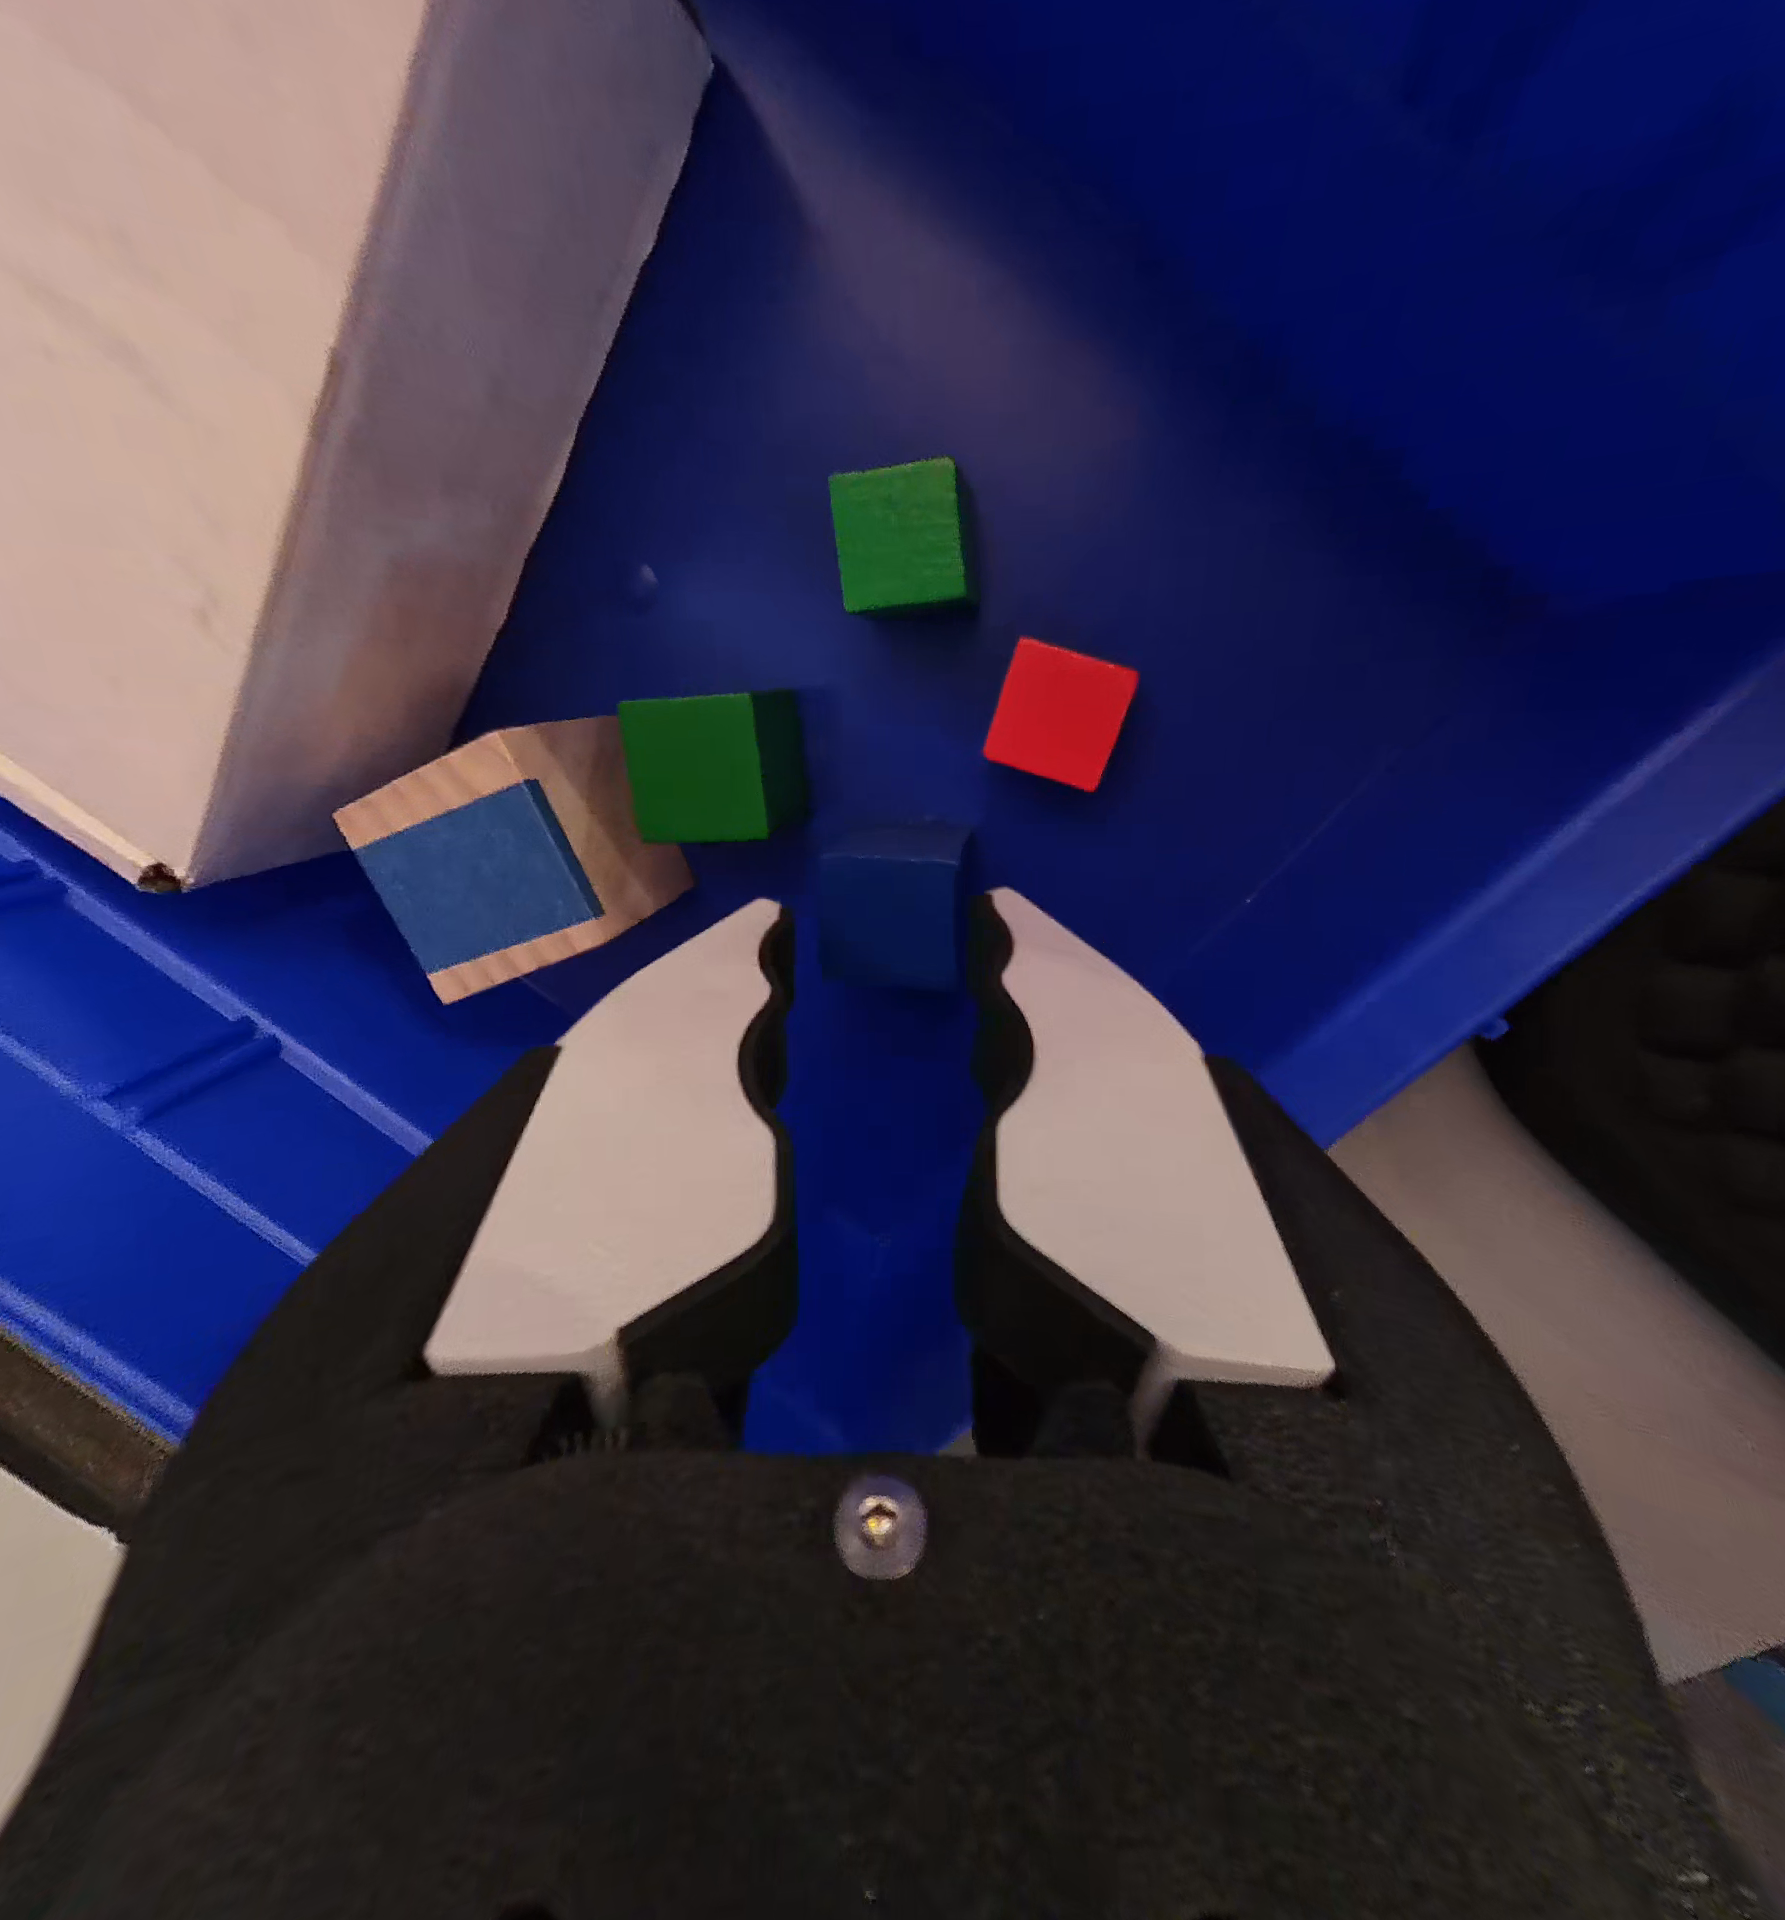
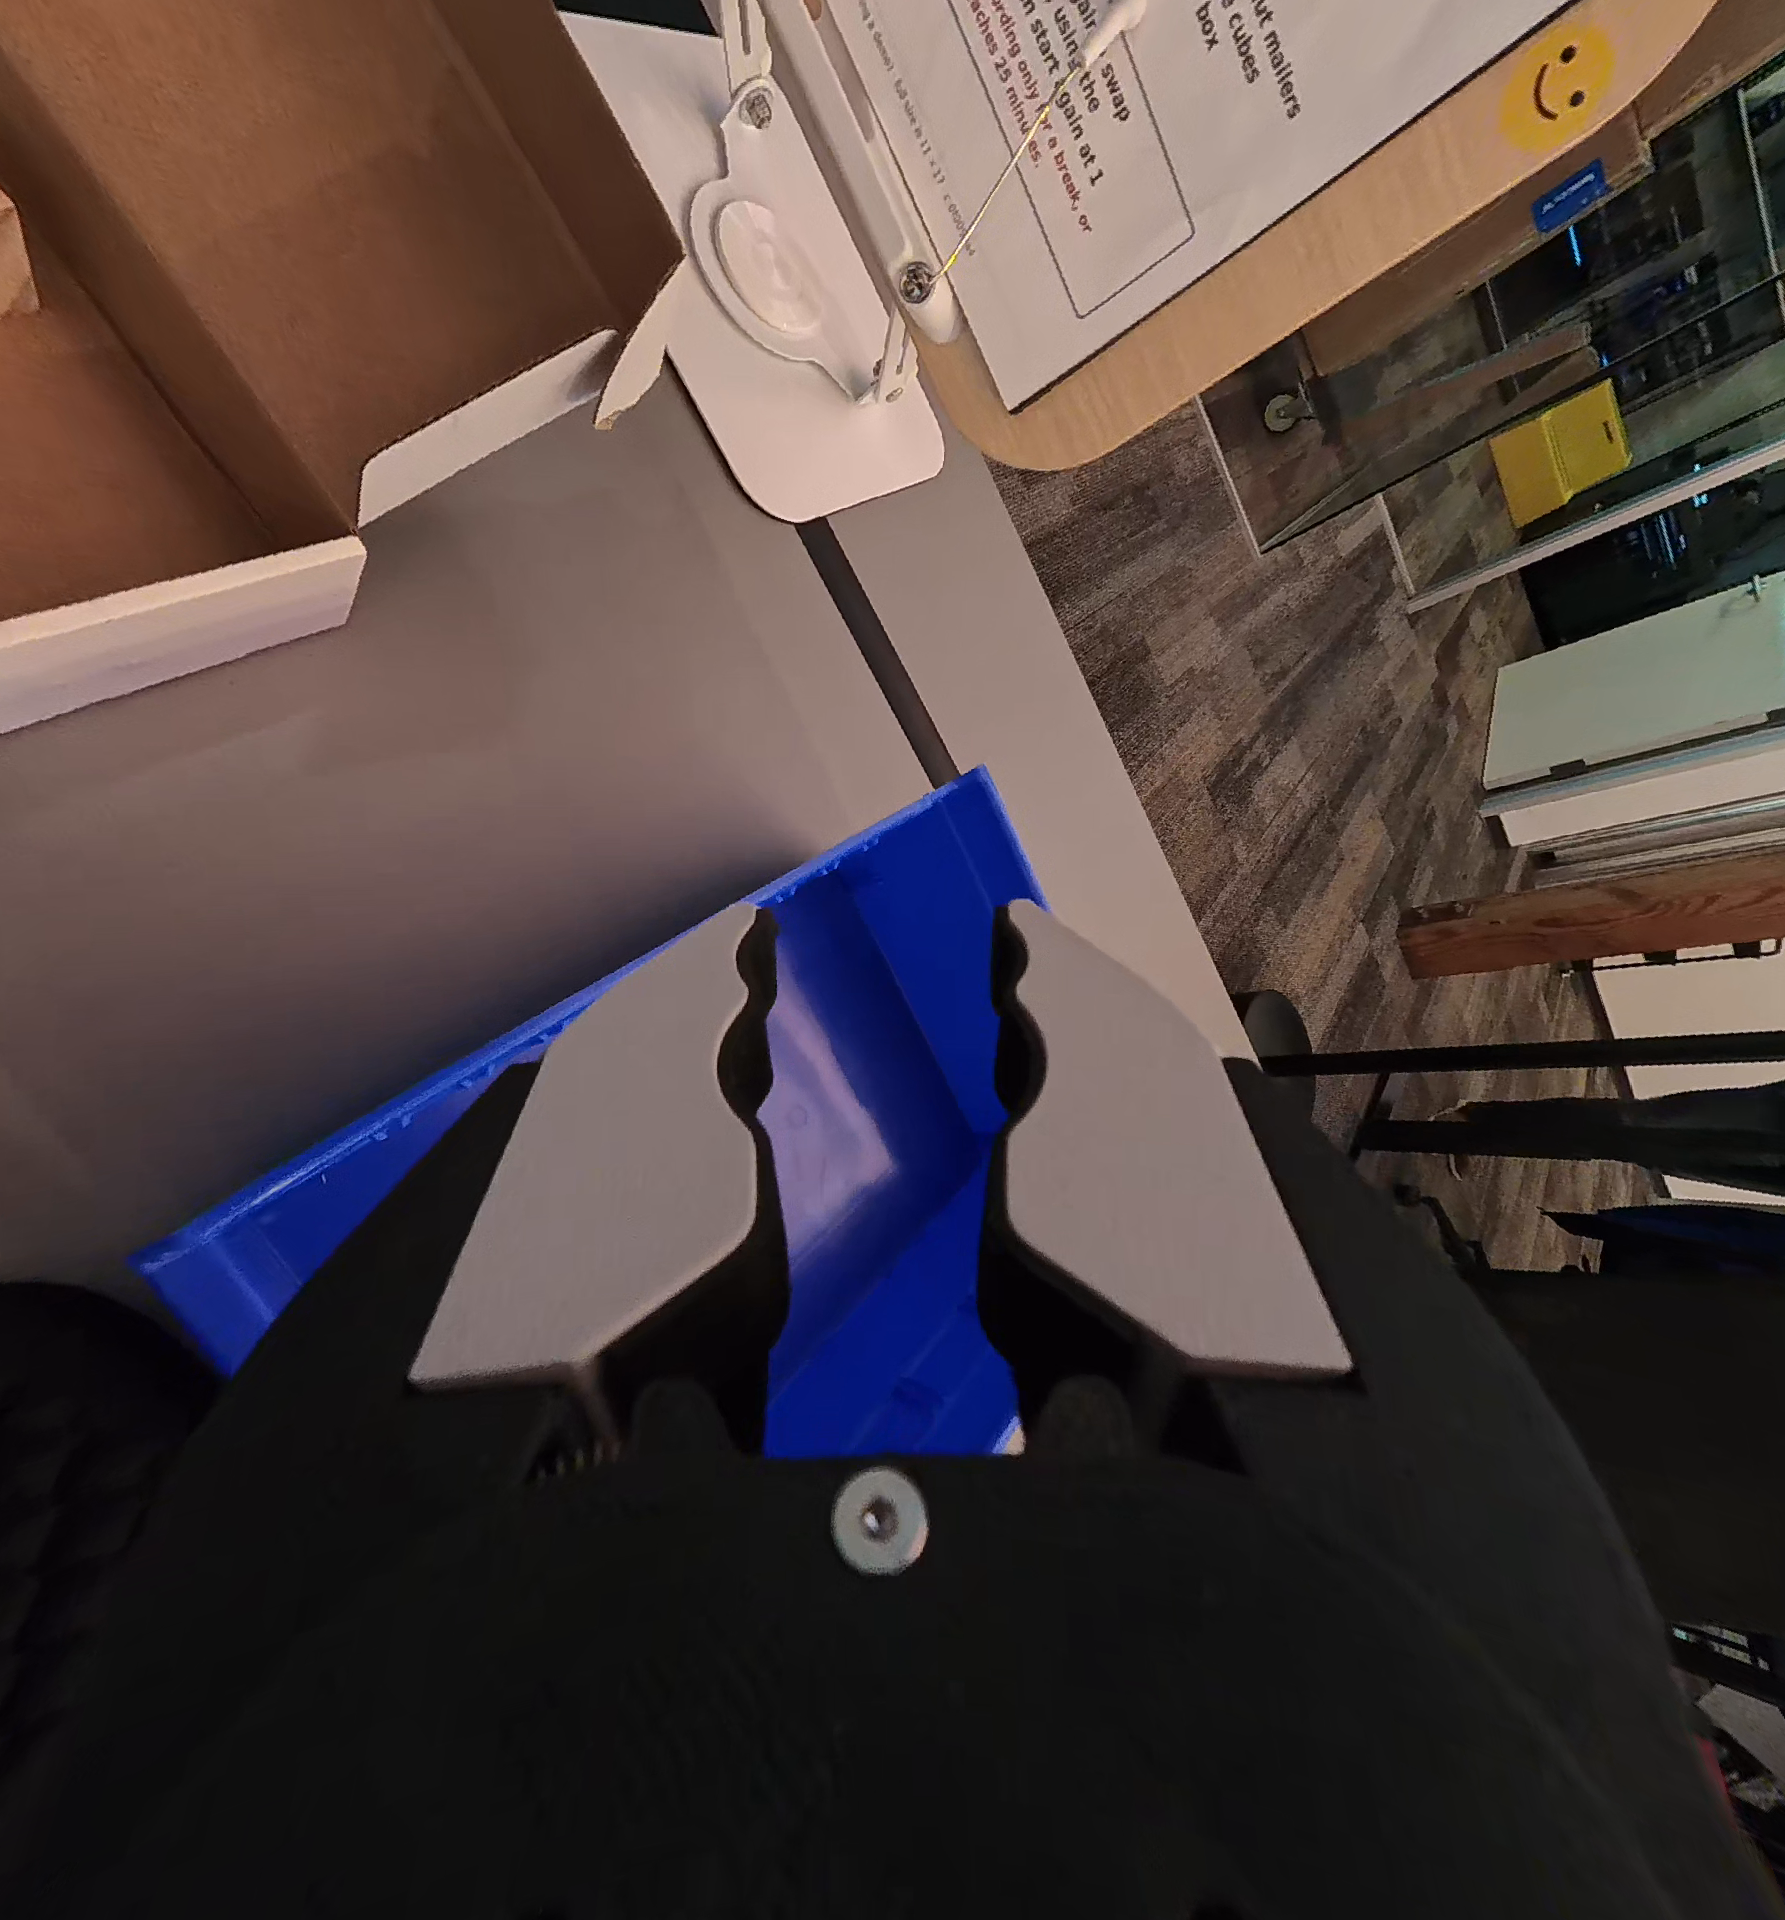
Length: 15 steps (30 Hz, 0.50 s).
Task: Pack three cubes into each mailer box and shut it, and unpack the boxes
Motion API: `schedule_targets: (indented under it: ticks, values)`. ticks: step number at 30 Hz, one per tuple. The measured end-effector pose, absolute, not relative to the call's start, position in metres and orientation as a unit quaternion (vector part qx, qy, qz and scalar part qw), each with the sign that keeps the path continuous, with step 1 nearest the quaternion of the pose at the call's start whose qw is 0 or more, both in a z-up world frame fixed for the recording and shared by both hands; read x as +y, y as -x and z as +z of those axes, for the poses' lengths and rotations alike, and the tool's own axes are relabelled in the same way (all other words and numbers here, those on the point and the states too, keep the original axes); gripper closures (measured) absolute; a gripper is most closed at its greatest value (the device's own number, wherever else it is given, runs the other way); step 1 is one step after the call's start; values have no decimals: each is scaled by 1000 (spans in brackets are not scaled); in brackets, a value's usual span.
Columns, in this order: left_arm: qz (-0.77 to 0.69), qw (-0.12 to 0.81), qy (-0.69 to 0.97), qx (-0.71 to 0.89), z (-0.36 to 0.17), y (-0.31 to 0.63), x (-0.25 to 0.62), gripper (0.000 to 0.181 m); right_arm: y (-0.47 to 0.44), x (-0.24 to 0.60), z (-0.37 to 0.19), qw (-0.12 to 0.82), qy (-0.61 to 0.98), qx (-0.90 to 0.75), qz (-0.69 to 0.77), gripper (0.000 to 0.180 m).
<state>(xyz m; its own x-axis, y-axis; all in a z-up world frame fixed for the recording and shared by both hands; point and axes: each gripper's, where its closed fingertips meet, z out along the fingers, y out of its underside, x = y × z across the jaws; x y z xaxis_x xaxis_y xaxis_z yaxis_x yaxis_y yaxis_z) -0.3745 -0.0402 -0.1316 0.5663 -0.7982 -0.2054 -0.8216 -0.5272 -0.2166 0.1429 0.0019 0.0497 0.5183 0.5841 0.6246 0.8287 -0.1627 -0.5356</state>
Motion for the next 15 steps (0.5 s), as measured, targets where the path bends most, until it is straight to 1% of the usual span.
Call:
schedule_targets:
  ticks: [4,7,8,10,15]
  values:
    - [31,125,876,464,-138,373,-39,142,-141,3,48,441,750,-475,-135,138]
    - [42,111,877,466,-143,376,-38,141,-142,4,46,436,751,-476,-135,138]
    - [46,106,877,467,-144,377,-38,142,-143,4,45,436,752,-475,-135,138]
    - [42,97,877,469,-145,377,-40,151,-144,4,45,436,753,-475,-134,138]
    - [59,106,875,469,-127,383,-40,151,-147,3,46,438,754,-472,-132,138]
